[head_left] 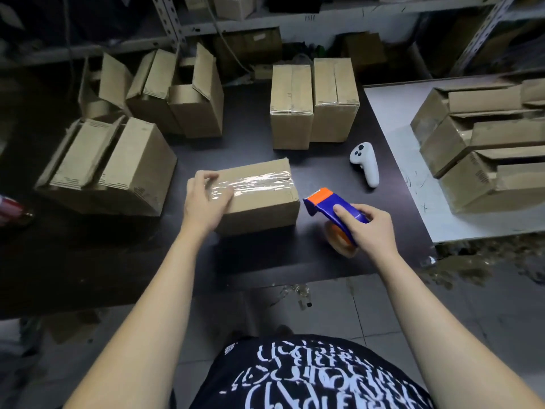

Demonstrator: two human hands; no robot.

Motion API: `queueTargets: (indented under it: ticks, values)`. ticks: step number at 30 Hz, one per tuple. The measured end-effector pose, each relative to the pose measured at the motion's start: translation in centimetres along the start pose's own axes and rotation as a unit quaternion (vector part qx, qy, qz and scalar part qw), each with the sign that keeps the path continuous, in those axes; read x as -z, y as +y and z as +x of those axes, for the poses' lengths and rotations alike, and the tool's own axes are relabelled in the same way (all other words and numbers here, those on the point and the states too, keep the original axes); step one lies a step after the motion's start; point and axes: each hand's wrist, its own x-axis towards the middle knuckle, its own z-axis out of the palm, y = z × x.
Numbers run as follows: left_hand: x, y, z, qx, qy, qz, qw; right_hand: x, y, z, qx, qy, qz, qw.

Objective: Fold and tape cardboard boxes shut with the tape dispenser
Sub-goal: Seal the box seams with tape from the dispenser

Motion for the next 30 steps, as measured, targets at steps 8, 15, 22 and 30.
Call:
queueTargets:
  ticks: [8,15,22,30]
  values:
    - [-0.9,-0.3,-1.9,0.114,0.154,-0.027,0.981,-2.2,-0.1,-0.7,0.003,-0.010,-0.027,1.000]
    - [0.0,-0.6,-3.2,0.087,0.112,-0.024,0.990,-4.1,-0.7,-1.1,-0.021,0.007,0.005,1.000]
    - [0.6,-0.6,-3.8,0.019,0.033,-0.027,0.999,-6.1,-4.2,-2.6,-0.237,0.019,0.435,0.868]
    - [1.6,-0.4,-3.9,-0.019,0.079,0.015,0.997,-8.3,-4.7,-4.8,-0.280,-0.071,0.489,0.823]
